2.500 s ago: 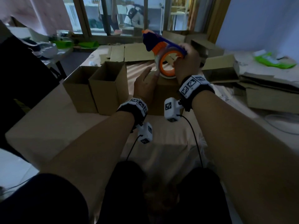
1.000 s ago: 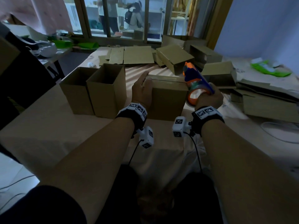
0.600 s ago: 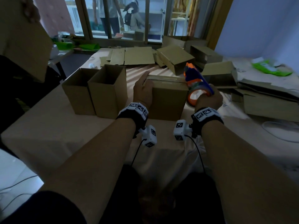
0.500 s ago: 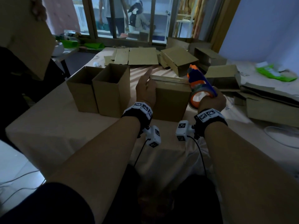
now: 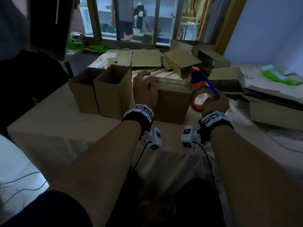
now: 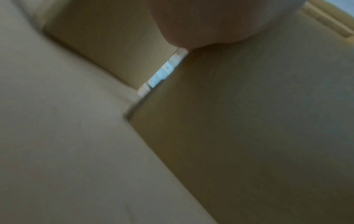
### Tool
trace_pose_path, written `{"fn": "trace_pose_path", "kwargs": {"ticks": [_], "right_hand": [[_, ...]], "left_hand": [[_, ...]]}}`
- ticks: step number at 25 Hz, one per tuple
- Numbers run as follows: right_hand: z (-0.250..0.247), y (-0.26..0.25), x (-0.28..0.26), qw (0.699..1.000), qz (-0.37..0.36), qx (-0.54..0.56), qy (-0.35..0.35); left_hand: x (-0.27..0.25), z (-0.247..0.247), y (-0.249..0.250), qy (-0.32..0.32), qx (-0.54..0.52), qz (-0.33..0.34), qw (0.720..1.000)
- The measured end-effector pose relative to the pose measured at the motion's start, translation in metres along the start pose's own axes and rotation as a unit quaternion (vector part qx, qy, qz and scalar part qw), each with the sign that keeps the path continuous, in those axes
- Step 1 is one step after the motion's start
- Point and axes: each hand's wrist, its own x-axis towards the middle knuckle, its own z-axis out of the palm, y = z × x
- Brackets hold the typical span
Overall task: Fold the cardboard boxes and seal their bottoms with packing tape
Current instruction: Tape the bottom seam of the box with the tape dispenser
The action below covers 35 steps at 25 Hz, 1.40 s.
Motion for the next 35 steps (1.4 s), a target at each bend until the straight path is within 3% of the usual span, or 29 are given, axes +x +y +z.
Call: {"fn": "trace_pose_path", "kwargs": {"ticks": [5,7,10,15,19,21,23,25,28,33,35], "right_hand": [[-0.011,-0.008,-0.001,0.999,0.002,-0.045,-0.003],[-0.015,-0.01,-0.001,0.997,0.011,-0.074,-0.013],[-0.02,-0.012,-0.006,0.995,0.004,-0.086,-0.041],[-0.034,-0.008,0.001,0.979,-0.041,-0.143,-0.138],[-0.038,-0.012,0.008,0.98,-0.041,-0.127,-0.145],[-0.035,-0.019,0.006,0.974,-0.065,-0.165,-0.144],[-0.029,-0.024,0.004,0.961,-0.118,-0.215,-0.127],[-0.024,-0.025,0.004,0.951,-0.157,-0.237,-0.122],[-0.024,-0.023,0.005,0.953,-0.152,-0.222,-0.14],[-0.03,-0.018,0.011,0.951,-0.184,-0.186,-0.167],[-0.029,-0.023,0.014,0.945,-0.201,-0.205,-0.159]], "left_hand": [[-0.003,-0.005,0.015,-0.027,0.013,-0.05,0.998],[-0.001,-0.008,0.013,-0.064,0.111,-0.032,0.991],[0.006,-0.009,0.002,-0.082,0.157,-0.01,0.984],[-0.002,-0.003,0.012,-0.039,0.163,0.031,0.985],[0.004,-0.005,0.025,-0.034,0.258,0.038,0.965],[0.0,-0.003,0.035,-0.037,0.317,0.092,0.943],[-0.003,0.0,0.041,-0.068,0.302,0.169,0.936],[-0.001,-0.004,0.045,-0.133,0.264,0.152,0.943],[0.001,-0.014,0.048,-0.205,0.278,0.084,0.935],[0.0,0.003,0.079,-0.163,0.304,0.071,0.936],[0.003,0.02,0.089,-0.176,0.343,0.044,0.922]]}}
